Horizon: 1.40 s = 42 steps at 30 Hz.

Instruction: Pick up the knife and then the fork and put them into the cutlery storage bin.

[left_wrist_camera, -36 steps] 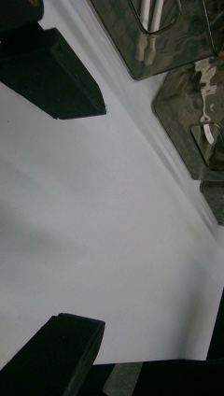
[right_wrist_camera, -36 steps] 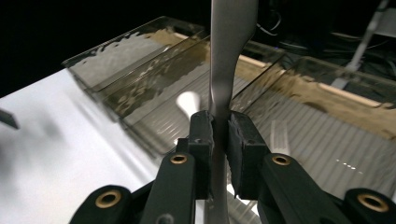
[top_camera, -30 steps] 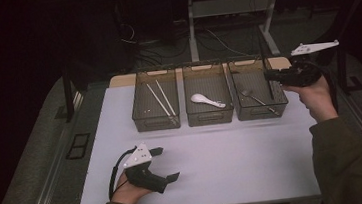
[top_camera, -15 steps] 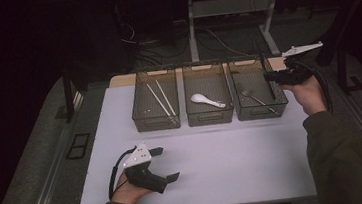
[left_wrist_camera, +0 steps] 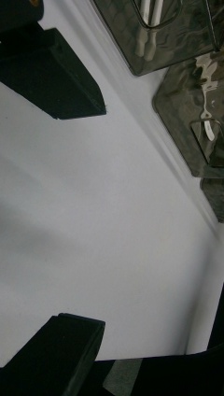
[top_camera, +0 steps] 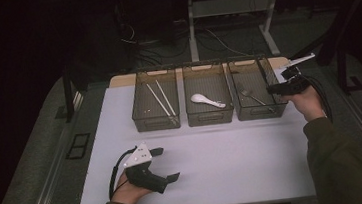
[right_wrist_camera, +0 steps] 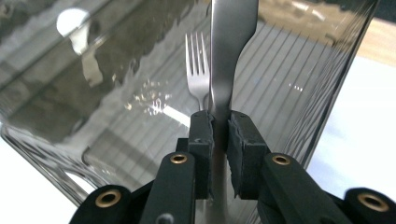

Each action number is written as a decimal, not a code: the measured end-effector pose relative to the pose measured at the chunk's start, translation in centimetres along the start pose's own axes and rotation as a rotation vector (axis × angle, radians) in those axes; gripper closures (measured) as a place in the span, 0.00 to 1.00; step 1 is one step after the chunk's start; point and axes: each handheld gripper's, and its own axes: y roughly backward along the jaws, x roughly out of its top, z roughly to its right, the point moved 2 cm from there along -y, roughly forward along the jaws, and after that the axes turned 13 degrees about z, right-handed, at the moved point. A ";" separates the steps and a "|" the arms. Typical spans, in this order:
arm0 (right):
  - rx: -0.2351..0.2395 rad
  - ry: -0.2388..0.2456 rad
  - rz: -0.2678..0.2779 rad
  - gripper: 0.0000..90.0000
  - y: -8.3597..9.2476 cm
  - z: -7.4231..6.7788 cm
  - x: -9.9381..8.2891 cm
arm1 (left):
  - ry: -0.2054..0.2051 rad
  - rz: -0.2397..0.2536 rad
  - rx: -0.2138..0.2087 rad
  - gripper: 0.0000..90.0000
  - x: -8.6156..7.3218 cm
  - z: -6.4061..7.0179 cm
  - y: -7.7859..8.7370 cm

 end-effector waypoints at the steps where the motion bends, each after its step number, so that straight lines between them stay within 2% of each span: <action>1: 0.000 -0.002 -0.007 0.89 -0.1 0.0 -0.1 | 0.001 0.000 0.001 0.00 0.0 0.0 0.0; 8: -0.003 0.016 -0.053 0.89 -0.7 -0.4 -0.1 | -0.002 -0.003 -0.002 0.00 0.0 0.0 -0.1; 14: -0.039 0.045 -0.113 0.88 -1.6 -1.0 0.1 | -0.001 -0.003 -0.002 0.00 0.0 0.0 -0.1; 20: -0.025 0.062 -0.125 0.86 -1.8 -1.4 0.2 | -0.003 -0.002 -0.002 0.00 0.0 0.0 0.0; 23: 0.004 0.025 -0.100 0.81 -1.7 -1.5 0.2 | -0.002 -0.003 -0.002 0.00 0.0 0.1 0.0; 26: 0.016 0.011 -0.074 0.76 -1.3 -1.5 0.5 | -0.003 -0.003 -0.002 0.00 0.0 0.1 -0.1; 28: 0.038 -0.022 -0.048 0.71 -0.9 -1.5 0.6 | -0.002 -0.003 -0.001 0.00 0.0 0.0 -0.1; 36: 0.085 -0.083 0.048 0.50 0.9 -1.8 0.7 | -0.002 -0.003 0.005 0.00 0.0 0.1 -0.1; 38: 0.074 -0.075 0.057 0.46 1.2 -2.1 0.6 | -0.004 -0.004 0.004 0.00 0.0 0.1 -0.1; 42: 0.103 -0.070 0.100 0.41 1.8 -2.5 0.4 | -0.003 -0.005 0.003 0.00 0.0 0.1 -0.2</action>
